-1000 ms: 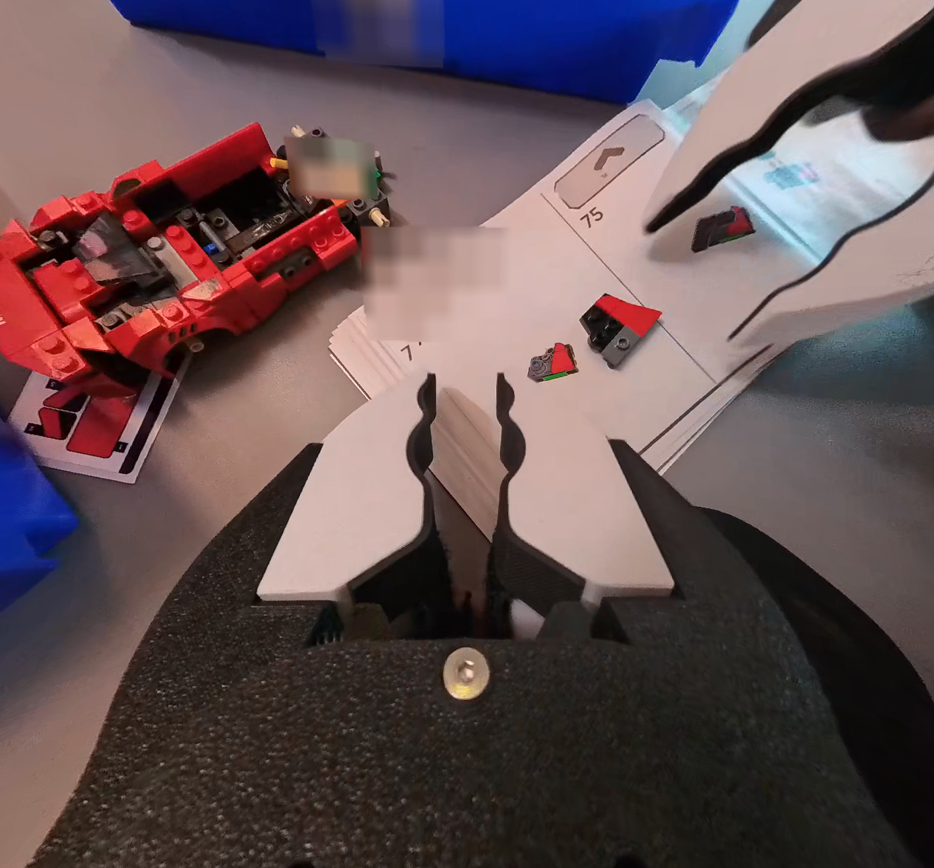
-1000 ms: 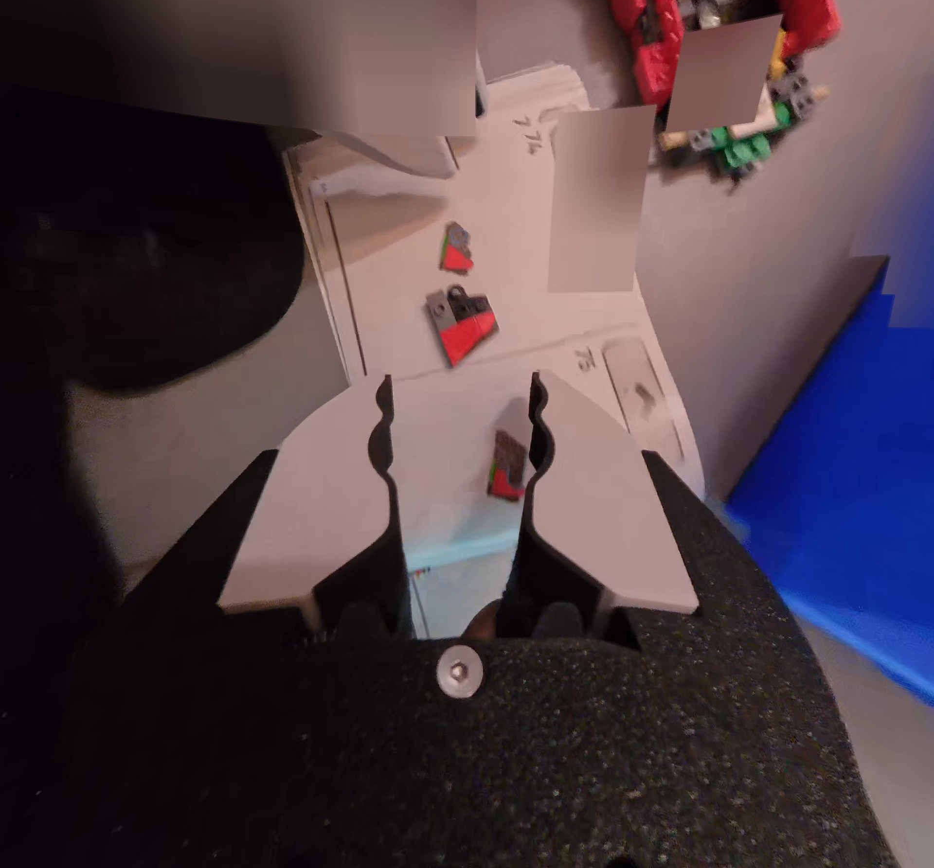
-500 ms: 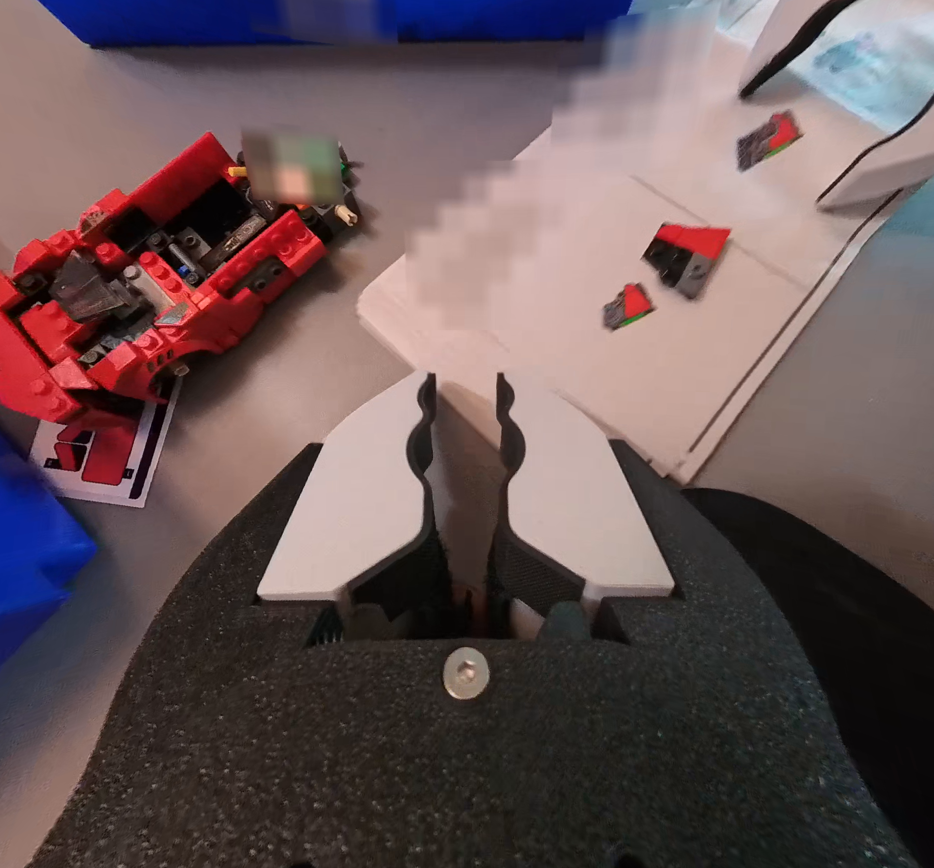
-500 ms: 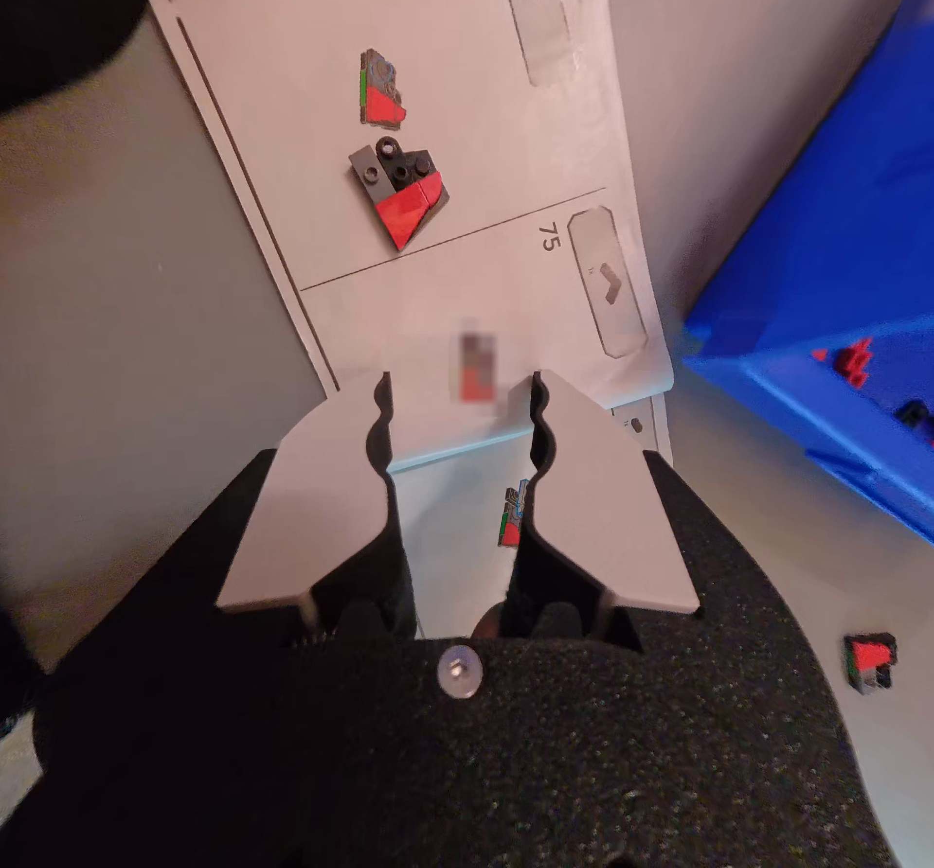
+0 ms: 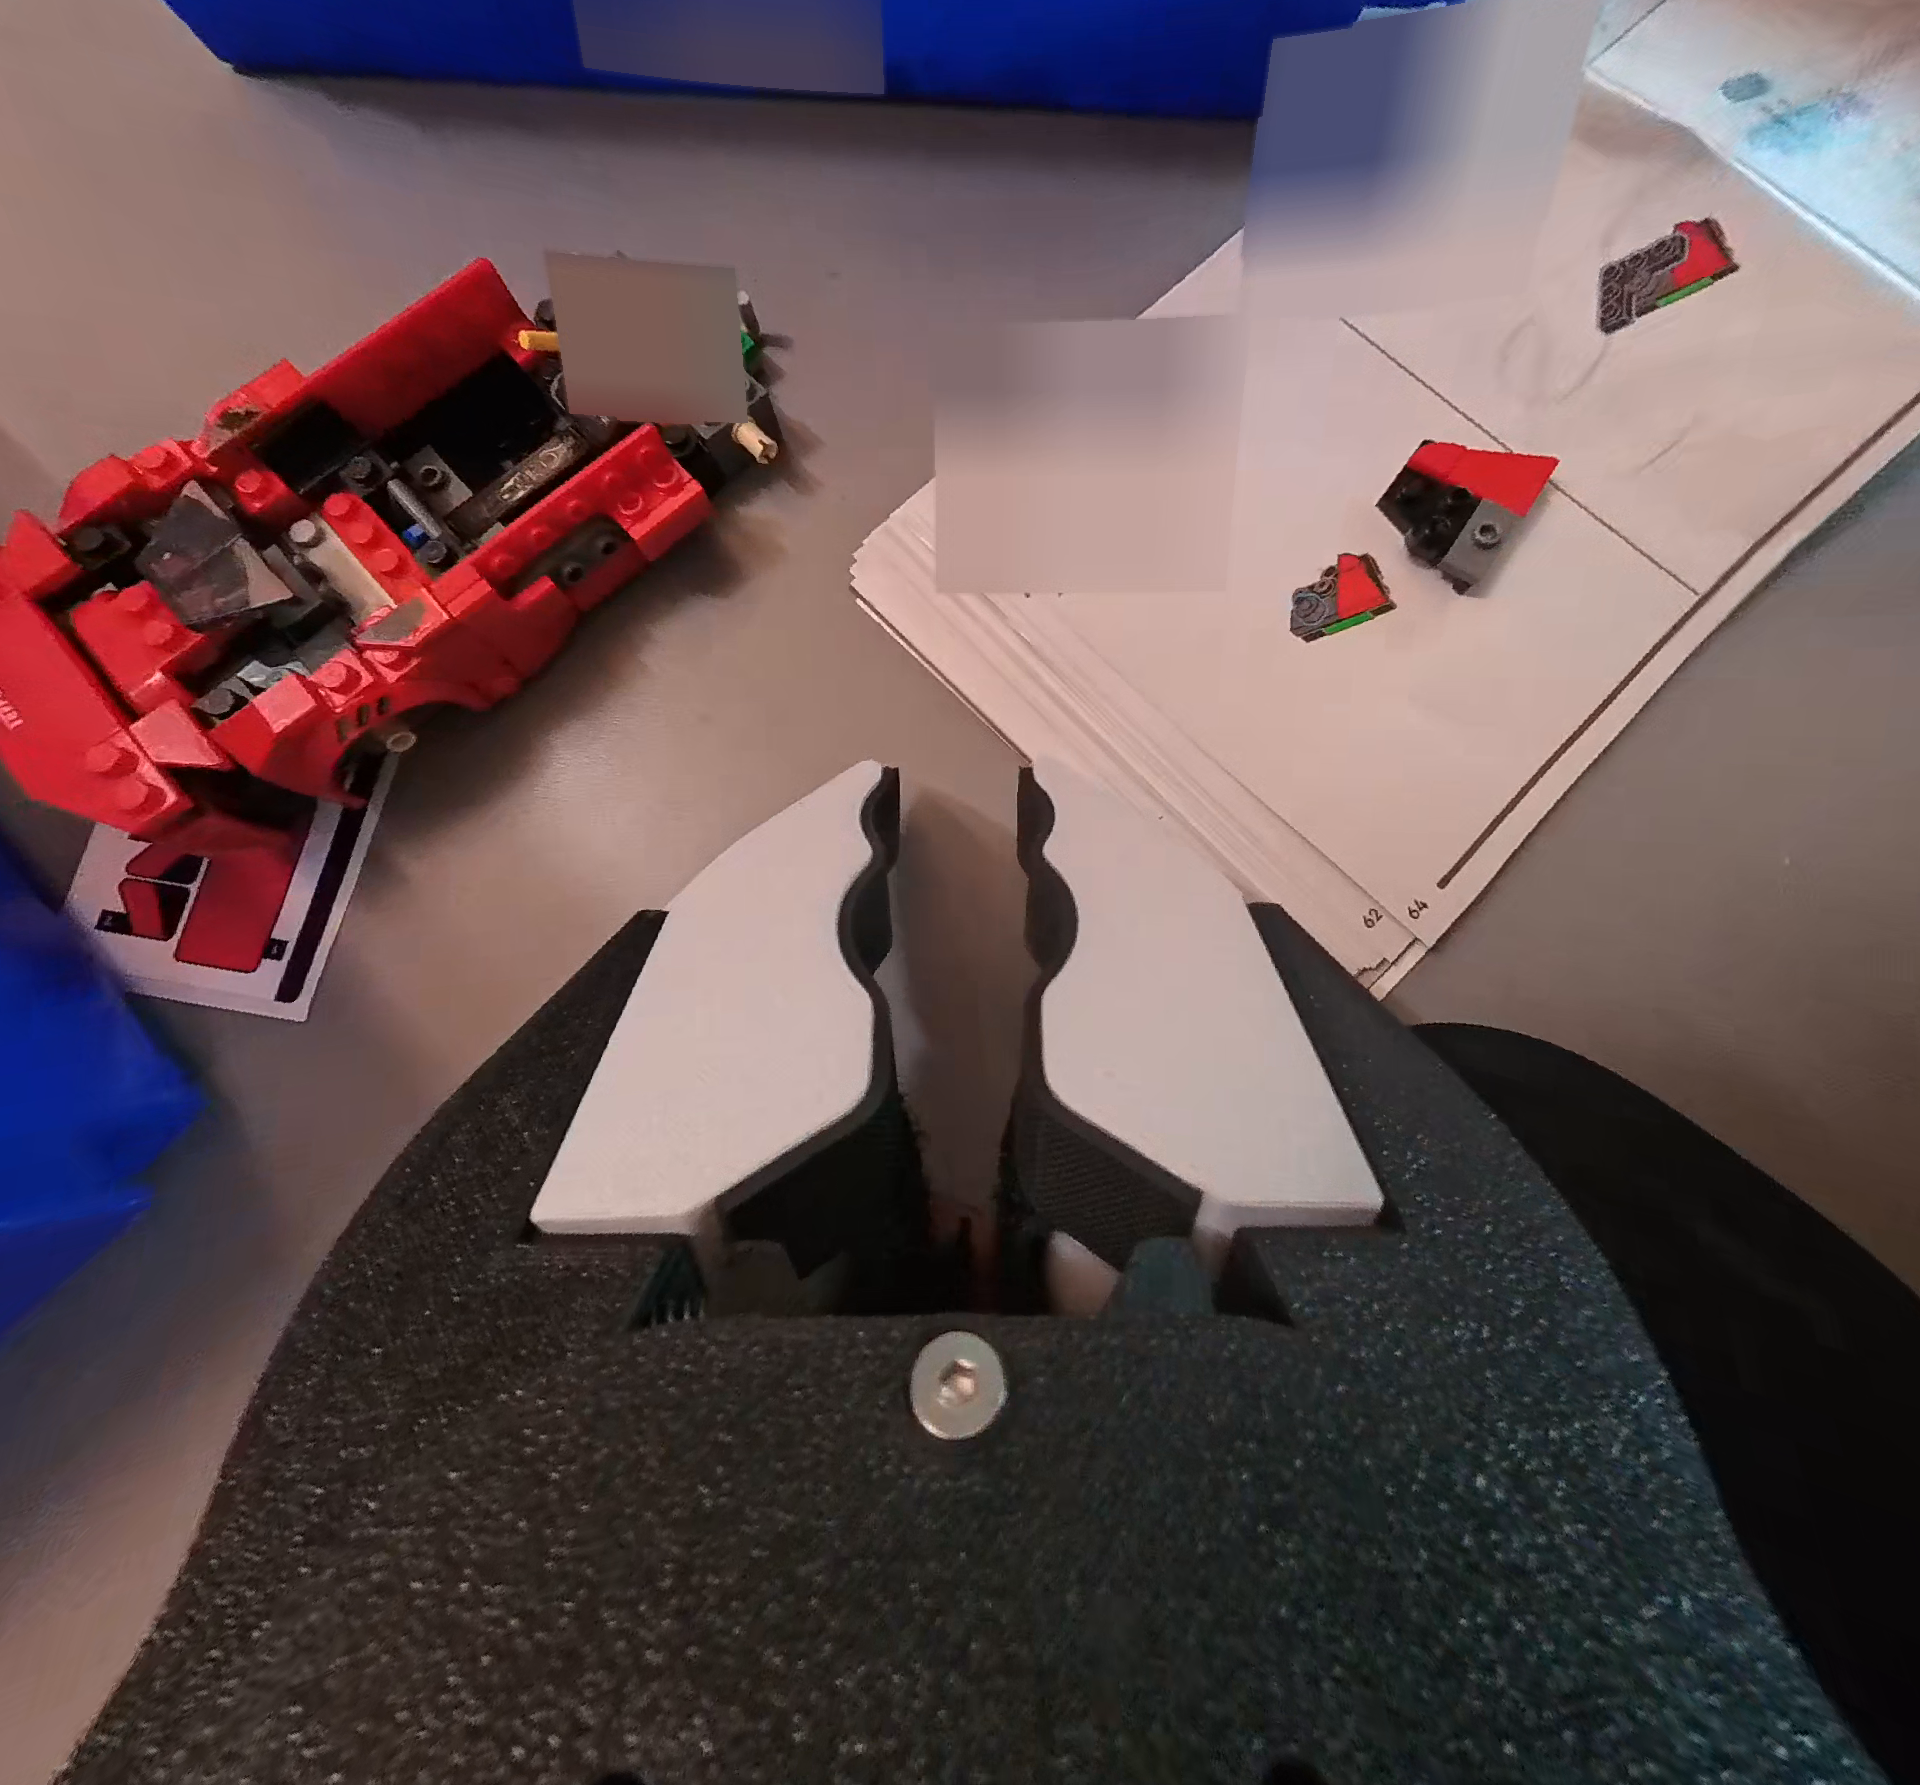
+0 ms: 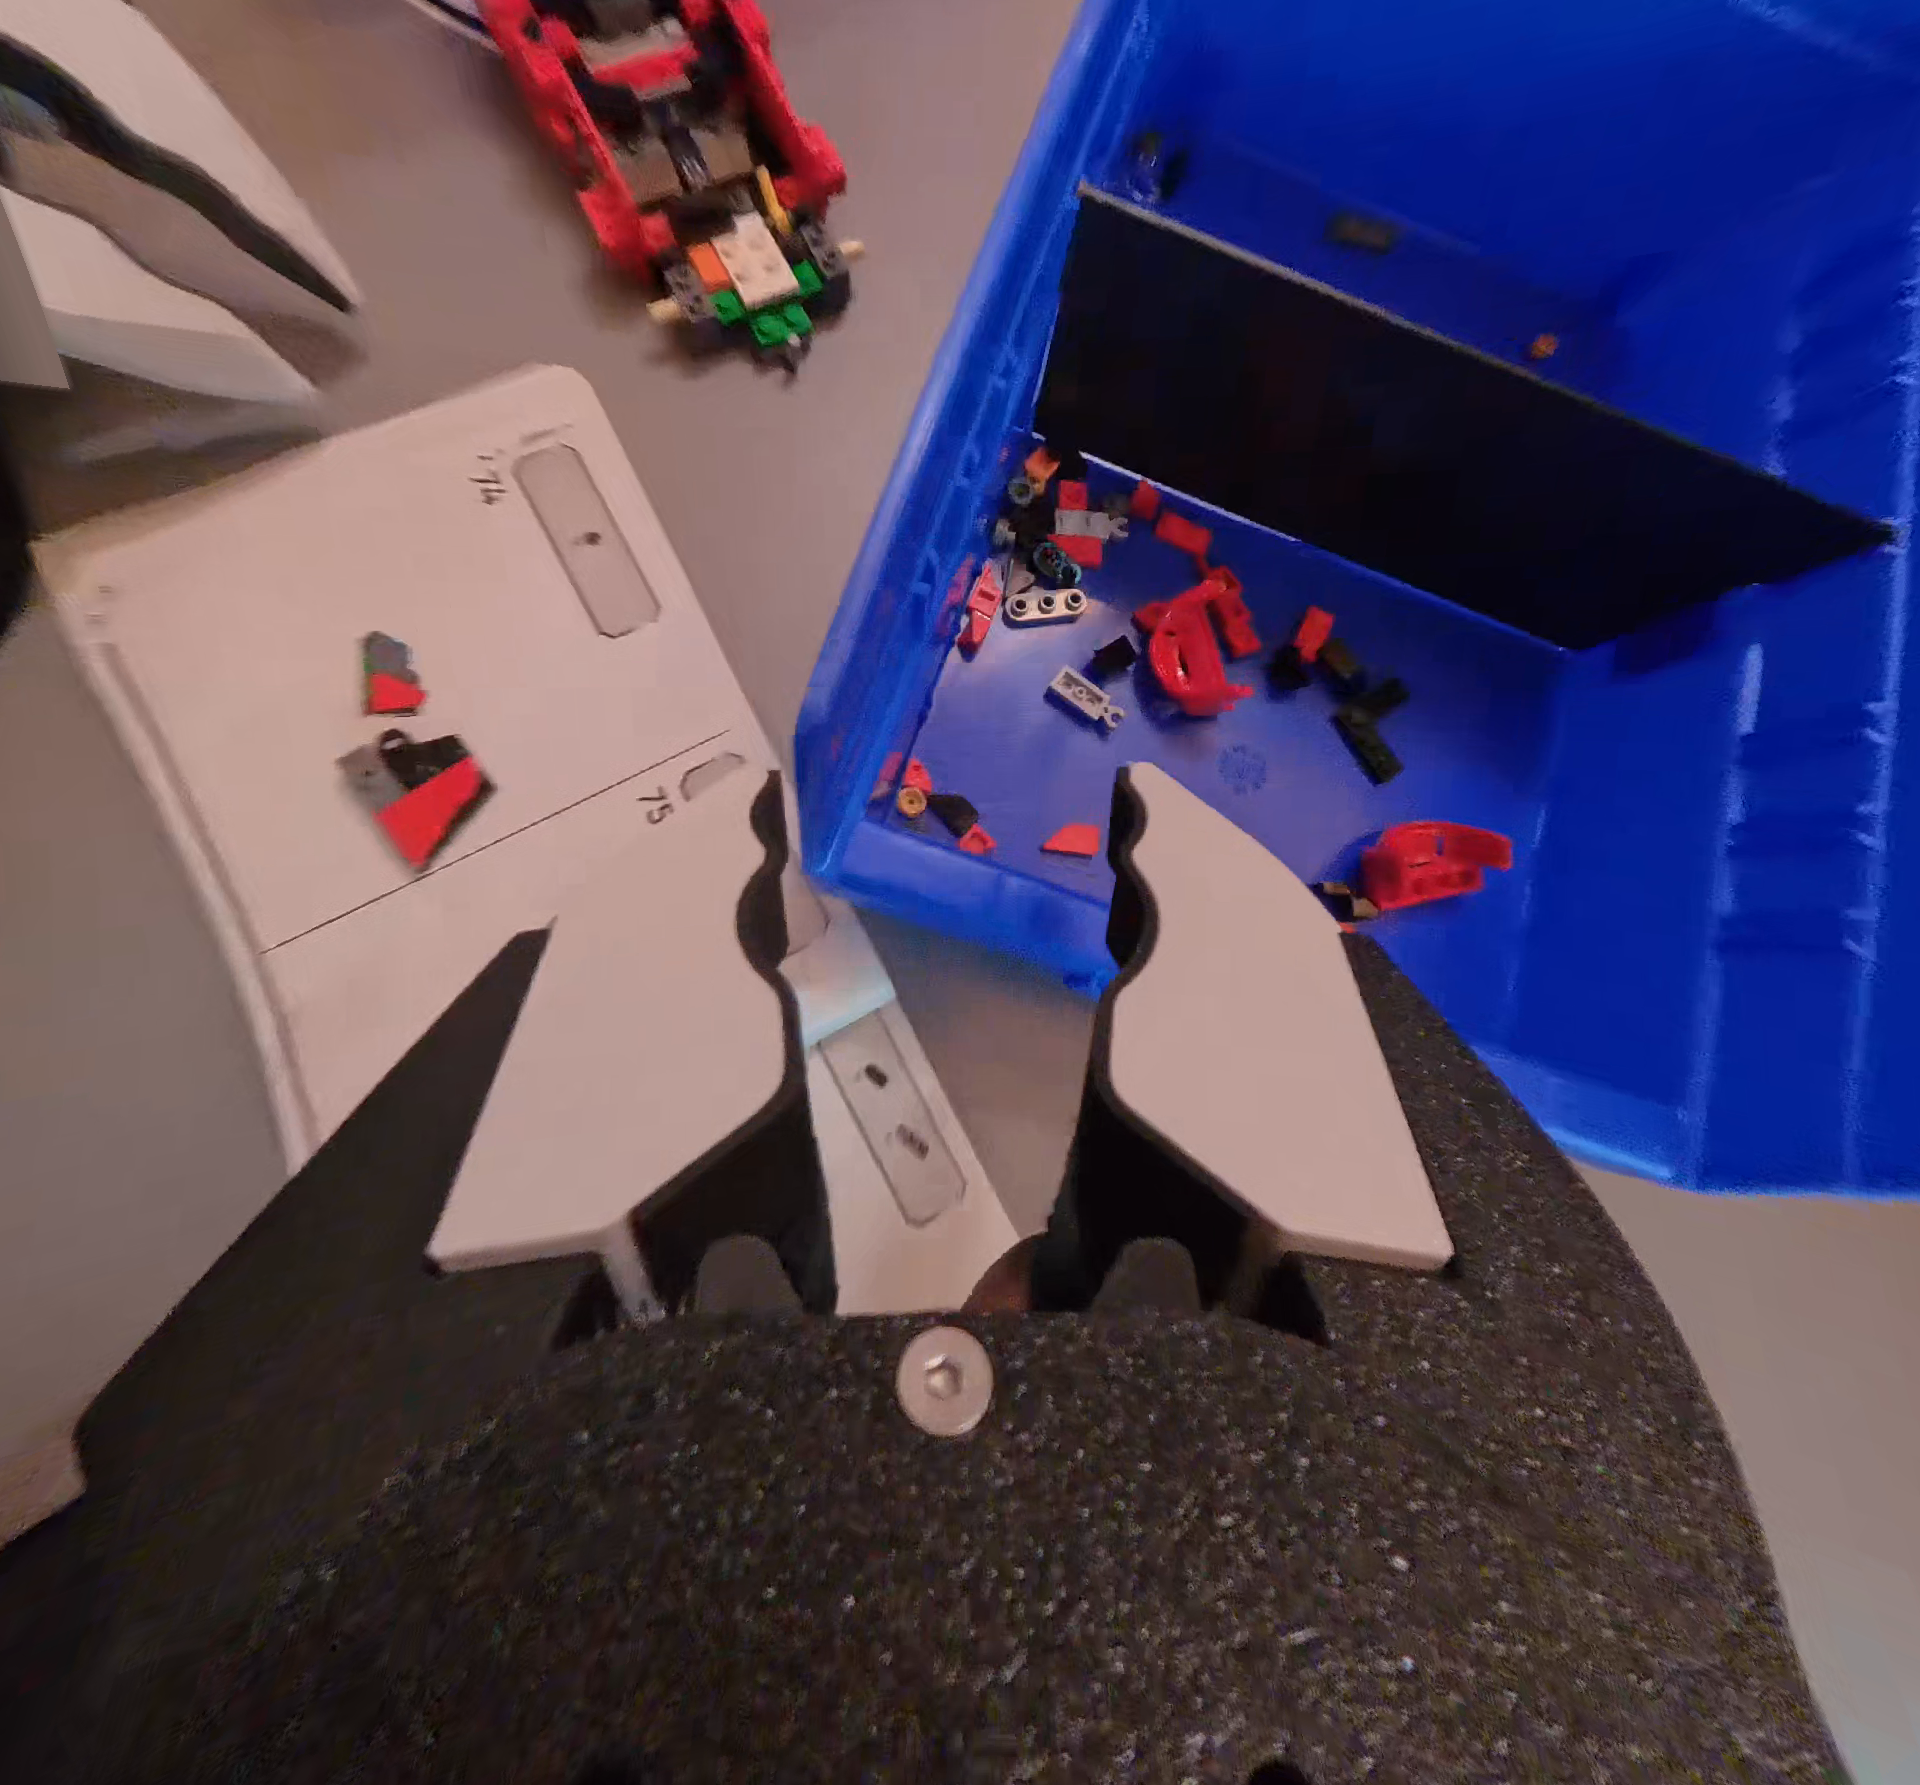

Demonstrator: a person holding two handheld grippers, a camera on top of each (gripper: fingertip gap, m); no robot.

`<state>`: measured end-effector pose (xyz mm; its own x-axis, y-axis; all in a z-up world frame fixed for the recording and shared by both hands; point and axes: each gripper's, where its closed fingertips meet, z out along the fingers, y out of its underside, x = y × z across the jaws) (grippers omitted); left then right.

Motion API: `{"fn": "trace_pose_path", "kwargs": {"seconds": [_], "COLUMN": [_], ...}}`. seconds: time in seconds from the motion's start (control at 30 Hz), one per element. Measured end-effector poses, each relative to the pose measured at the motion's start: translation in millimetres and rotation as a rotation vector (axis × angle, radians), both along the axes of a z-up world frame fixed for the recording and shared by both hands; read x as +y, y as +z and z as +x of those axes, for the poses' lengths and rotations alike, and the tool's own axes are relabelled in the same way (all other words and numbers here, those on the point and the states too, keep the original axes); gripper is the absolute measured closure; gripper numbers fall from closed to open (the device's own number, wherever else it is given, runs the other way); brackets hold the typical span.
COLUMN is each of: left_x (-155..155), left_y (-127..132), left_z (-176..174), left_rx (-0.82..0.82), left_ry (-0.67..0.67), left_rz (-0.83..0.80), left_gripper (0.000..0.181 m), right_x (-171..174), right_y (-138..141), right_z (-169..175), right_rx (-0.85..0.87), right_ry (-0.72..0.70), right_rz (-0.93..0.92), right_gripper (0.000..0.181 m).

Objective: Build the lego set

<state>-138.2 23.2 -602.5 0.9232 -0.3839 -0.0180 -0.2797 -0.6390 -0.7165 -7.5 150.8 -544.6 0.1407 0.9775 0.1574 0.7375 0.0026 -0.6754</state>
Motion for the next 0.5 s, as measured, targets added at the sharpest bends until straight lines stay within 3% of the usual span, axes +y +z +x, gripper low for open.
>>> {"fn": "trace_pose_path", "kwargs": {"seconds": [0.03,0.1,0.2,0.5], "left_x": [0,0,1,1], "left_y": [0,0,-1,-4], "left_z": [0,-1,-2,-3], "left_rx": [-0.003,-0.008,-0.011,-0.009], "left_ry": [0.003,0.007,0.012,0.016], "left_rz": [0.0,-0.003,-0.004,-0.021], "left_gripper": [0.16,0.16,0.161,0.161], "right_x": [0,-10,-8,-30], "right_y": [-9,-21,-19,-22], "right_z": [-6,-19,-23,-36], "right_rx": [-0.029,-0.096,-0.262,-0.376], "right_ry": [0.006,0.071,0.05,0.045], "right_rz": [0.027,0.111,0.473,0.633], "right_gripper": [0.125,0.168,0.166,0.166]}}
